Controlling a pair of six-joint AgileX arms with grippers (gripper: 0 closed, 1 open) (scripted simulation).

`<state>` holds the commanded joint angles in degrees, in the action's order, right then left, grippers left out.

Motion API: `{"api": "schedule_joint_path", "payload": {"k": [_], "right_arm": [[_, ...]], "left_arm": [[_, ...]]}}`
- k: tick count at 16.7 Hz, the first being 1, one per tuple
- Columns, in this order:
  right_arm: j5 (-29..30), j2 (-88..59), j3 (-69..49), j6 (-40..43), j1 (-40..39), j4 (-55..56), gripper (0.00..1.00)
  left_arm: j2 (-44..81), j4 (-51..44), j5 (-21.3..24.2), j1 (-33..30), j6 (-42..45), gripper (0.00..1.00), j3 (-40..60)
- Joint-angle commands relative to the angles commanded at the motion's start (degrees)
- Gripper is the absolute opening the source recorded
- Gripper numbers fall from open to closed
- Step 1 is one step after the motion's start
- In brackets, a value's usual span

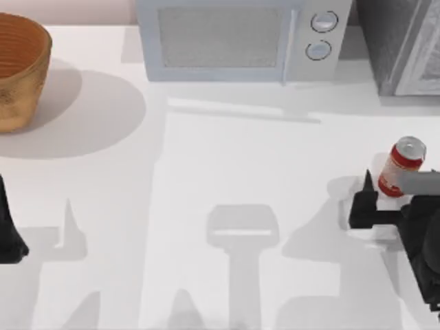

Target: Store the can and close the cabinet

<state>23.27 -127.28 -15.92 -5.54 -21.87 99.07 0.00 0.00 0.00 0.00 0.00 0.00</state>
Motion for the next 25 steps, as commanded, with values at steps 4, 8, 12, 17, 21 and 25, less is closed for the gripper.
{"api": "schedule_joint_path", "payload": {"k": [4,8,12,17,21,25], "right_arm": [[-1.4,-0.3,-2.8,0.3,1.4,-2.5,1.0],[-2.6,-0.5,-5.4,0.6,2.7,-4.7,1.0],[-3.4,-0.7,-7.1,0.8,3.5,-6.2,1.0],[-3.6,-0.7,-7.4,0.8,3.7,-6.5,1.0],[-3.6,-0.7,-7.4,0.8,3.7,-6.5,0.77],[-3.6,-0.7,-7.4,0.8,3.7,-6.5,0.47]], "left_arm": [[0.0,0.0,0.0,0.0,0.0,1.0,0.0],[0.0,0.0,0.0,0.0,0.0,1.0,0.0],[0.0,0.0,0.0,0.0,0.0,1.0,0.0],[0.0,0.0,0.0,0.0,0.0,1.0,0.0],[0.0,0.0,0.0,0.0,0.0,1.0,0.0],[0.0,0.0,0.0,0.0,0.0,1.0,0.0]]}}
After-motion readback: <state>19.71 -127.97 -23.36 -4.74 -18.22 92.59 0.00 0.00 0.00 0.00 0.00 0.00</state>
